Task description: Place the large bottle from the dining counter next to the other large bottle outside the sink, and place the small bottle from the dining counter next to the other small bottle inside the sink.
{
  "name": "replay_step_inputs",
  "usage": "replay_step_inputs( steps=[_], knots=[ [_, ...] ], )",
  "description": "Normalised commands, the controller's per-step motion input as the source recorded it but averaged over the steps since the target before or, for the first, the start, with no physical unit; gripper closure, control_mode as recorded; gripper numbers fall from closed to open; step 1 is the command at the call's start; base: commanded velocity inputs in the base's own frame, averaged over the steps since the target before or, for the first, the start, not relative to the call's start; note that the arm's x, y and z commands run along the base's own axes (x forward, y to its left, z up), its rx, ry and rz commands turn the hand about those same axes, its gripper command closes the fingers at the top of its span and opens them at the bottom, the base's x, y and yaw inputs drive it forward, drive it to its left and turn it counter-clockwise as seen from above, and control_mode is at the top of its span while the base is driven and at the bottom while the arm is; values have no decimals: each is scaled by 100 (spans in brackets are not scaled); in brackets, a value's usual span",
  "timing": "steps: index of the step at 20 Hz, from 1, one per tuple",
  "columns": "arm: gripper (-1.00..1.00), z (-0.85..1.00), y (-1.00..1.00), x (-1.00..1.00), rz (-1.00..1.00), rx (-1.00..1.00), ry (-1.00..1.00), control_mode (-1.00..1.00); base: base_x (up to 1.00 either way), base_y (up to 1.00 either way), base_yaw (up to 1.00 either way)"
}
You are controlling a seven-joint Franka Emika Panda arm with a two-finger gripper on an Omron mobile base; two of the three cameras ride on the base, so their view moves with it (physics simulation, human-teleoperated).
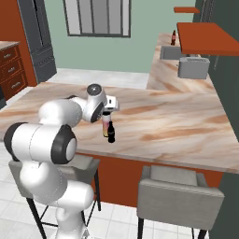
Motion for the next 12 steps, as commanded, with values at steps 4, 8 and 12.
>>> replay_step_inputs(
  steps=[4,8,12],
  knots=[
    [-100,-4,0,21,0,0,1,-100,0,0,0],
    [-100,-8,0,22,0,0,2,-100,0,0,0],
    [-100,-16,0,18,0,0,1,-100,0,0,0]
  ],
)
